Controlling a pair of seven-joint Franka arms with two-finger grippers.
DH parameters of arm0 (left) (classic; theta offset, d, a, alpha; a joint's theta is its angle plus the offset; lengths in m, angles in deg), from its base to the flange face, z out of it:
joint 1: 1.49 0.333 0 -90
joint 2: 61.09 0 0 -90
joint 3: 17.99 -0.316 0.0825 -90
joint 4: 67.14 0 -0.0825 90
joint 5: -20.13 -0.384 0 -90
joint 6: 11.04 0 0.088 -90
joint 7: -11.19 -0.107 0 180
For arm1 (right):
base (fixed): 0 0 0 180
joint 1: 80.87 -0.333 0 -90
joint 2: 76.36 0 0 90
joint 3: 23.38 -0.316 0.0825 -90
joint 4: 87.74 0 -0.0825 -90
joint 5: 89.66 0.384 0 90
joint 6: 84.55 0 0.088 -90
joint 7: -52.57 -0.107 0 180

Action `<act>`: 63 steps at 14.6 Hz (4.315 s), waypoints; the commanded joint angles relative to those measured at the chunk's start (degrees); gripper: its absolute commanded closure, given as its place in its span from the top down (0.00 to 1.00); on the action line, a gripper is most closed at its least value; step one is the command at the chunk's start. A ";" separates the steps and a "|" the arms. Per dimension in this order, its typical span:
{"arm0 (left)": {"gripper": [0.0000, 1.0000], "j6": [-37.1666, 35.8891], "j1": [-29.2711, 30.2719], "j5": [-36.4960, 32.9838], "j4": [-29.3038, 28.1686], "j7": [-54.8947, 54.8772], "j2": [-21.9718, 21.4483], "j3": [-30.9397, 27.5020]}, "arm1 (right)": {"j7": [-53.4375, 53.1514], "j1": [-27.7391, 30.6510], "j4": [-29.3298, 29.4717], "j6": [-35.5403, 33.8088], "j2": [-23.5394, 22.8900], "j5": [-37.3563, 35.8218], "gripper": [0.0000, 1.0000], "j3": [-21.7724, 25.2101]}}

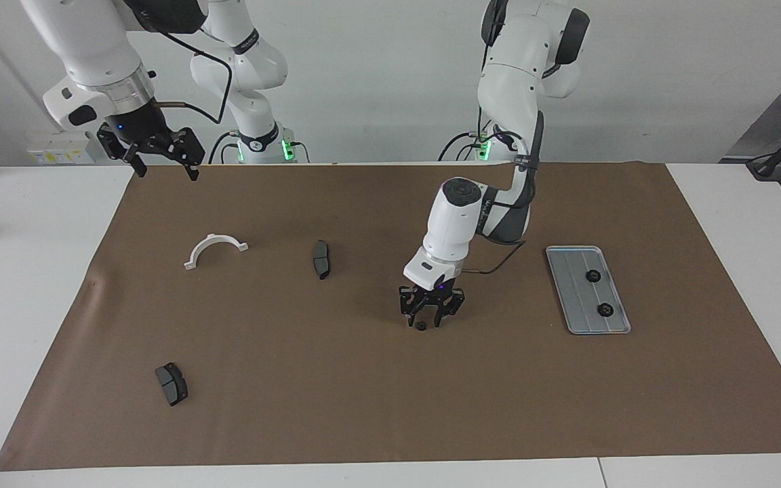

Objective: Pick bearing gear from pile to tray
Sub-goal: 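Grasp the third bearing with the left gripper and lift it, then lower the third bearing onto the tray and open the left gripper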

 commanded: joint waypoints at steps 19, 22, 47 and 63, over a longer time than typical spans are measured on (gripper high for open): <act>0.33 2.53 -0.79 -0.66 0.84 -1.34 1.84 -1.02 | -0.31 -0.27 0.61 -0.58 -0.39 -0.31 1.00 0.10; 0.04 2.53 -0.44 -0.66 1.37 -1.34 1.93 -1.11 | -0.31 -0.27 0.61 -0.58 -0.39 -0.31 1.00 0.10; 0.01 -12.07 26.72 7.06 -22.52 -38.24 -24.00 -4.53 | -0.31 -0.27 0.61 -0.58 -0.39 -0.31 1.00 0.10; 1.00 -11.60 26.20 6.90 -20.61 -40.53 -22.76 -4.62 | -0.22 0.44 0.26 -0.49 -0.39 4.44 1.00 0.19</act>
